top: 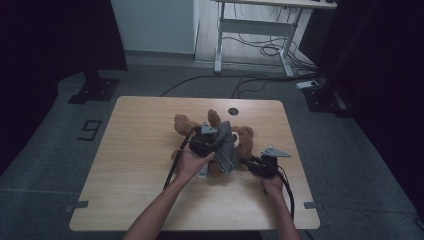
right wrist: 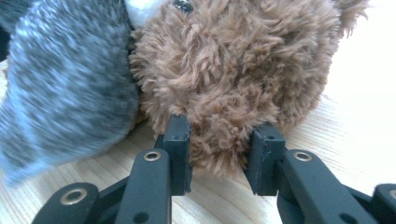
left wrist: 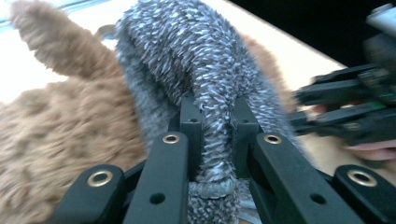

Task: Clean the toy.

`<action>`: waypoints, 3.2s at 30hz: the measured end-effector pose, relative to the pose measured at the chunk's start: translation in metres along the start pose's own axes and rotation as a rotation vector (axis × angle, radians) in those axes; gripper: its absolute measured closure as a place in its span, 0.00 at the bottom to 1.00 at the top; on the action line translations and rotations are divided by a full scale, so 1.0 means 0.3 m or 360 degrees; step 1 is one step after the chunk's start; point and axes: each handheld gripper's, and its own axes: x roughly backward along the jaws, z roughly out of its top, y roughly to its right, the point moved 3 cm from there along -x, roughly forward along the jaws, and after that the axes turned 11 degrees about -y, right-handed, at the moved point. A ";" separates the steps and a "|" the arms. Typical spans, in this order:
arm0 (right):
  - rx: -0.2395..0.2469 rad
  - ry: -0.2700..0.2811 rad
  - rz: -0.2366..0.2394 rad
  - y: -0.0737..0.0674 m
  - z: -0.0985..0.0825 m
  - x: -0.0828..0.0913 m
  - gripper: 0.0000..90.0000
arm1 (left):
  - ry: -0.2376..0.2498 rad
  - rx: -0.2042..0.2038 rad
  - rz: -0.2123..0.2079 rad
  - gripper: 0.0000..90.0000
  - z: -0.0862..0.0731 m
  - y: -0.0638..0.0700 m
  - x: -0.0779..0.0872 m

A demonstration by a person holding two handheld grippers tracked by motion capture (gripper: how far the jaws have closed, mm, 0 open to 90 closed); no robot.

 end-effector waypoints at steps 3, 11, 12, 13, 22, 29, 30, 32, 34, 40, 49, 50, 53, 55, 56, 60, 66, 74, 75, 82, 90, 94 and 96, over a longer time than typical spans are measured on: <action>0.0000 -0.0002 0.0007 0.002 -0.002 0.001 0.73 | -0.0006 0.0051 0.0013 0.88 -0.028 -0.045 0.007; -0.0007 -0.0002 0.0018 0.002 -0.003 0.002 0.74 | 0.0006 0.0094 0.0125 0.88 -0.093 -0.127 0.076; -0.0008 -0.0002 0.0018 0.002 -0.003 0.002 0.74 | 0.0008 0.0107 0.0157 0.88 -0.110 -0.148 0.096; -0.0007 -0.0003 0.0018 0.001 -0.003 0.002 0.74 | 0.0009 0.0114 0.0176 0.88 -0.119 -0.160 0.105; -0.0009 -0.0007 0.0022 0.004 -0.004 0.001 0.74 | -0.0055 0.0270 0.0270 0.88 -0.252 -0.304 0.127; -0.0002 -0.0014 0.0017 0.001 -0.004 0.001 0.74 | -0.0101 0.0303 0.0304 0.88 -0.318 -0.346 0.137; -0.0003 -0.0014 0.0017 0.001 -0.004 0.001 0.74 | -0.0108 0.0300 0.0324 0.88 -0.321 -0.348 0.142; -0.0004 -0.0016 0.0017 0.002 -0.005 0.001 0.74 | -0.0122 0.0291 0.0347 0.89 -0.329 -0.350 0.152; -0.0004 -0.0016 0.0016 0.002 -0.005 0.001 0.74 | -0.0125 0.0289 0.0351 0.89 -0.334 -0.352 0.161; 0.0004 -0.0023 0.0009 0.003 -0.005 0.001 0.74 | -0.0050 0.0282 0.0296 0.89 -0.317 -0.334 0.212; 0.0007 -0.0023 -0.0002 0.003 -0.005 -0.001 0.74 | 0.0100 0.0096 0.0180 0.89 -0.138 -0.169 0.269; 0.0010 -0.0026 -0.0003 0.003 -0.005 -0.001 0.74 | 0.0098 0.0065 0.0173 0.89 -0.120 -0.144 0.263; 0.0010 -0.0028 -0.0002 0.003 -0.004 0.000 0.74 | 0.0094 -0.0013 0.0144 0.89 -0.073 -0.071 0.233; 0.0009 -0.0030 -0.0001 0.003 -0.005 0.000 0.74 | 0.0090 -0.0031 0.0090 0.89 -0.049 -0.031 0.206; 0.0011 -0.0030 -0.0001 0.003 -0.005 0.000 0.74 | 0.0083 -0.0039 0.0062 0.89 -0.040 -0.011 0.190; 0.0014 -0.0031 -0.0002 0.003 -0.005 0.000 0.74 | 0.0006 -0.0084 -0.0006 0.89 -0.029 0.067 0.093; 0.0019 -0.0042 -0.0006 0.005 -0.005 0.001 0.74 | -0.0099 -0.0104 -0.0014 0.88 -0.050 0.107 -0.026; 0.0019 -0.0043 0.0000 0.008 -0.005 0.001 0.74 | -0.0146 -0.0023 0.0053 0.88 -0.101 0.028 -0.039; 0.0020 -0.0043 -0.0002 0.008 -0.005 0.001 0.74 | -0.0146 -0.0023 0.0053 0.88 -0.101 0.028 -0.039; 0.0020 -0.0049 0.0005 0.009 -0.005 0.004 0.74 | -0.0106 0.0004 0.0120 0.88 -0.136 -0.037 0.036; 0.0025 -0.0050 0.0007 0.013 -0.006 0.006 0.74 | -0.0063 0.0093 0.0241 0.88 -0.198 -0.159 0.153; 0.0027 -0.0051 0.0005 0.013 -0.006 0.006 0.74 | -0.0091 0.0186 0.0246 0.88 -0.257 -0.235 0.166; 0.0024 -0.0054 0.0006 0.013 -0.006 0.006 0.74 | -0.0103 0.0226 0.0249 0.88 -0.288 -0.266 0.165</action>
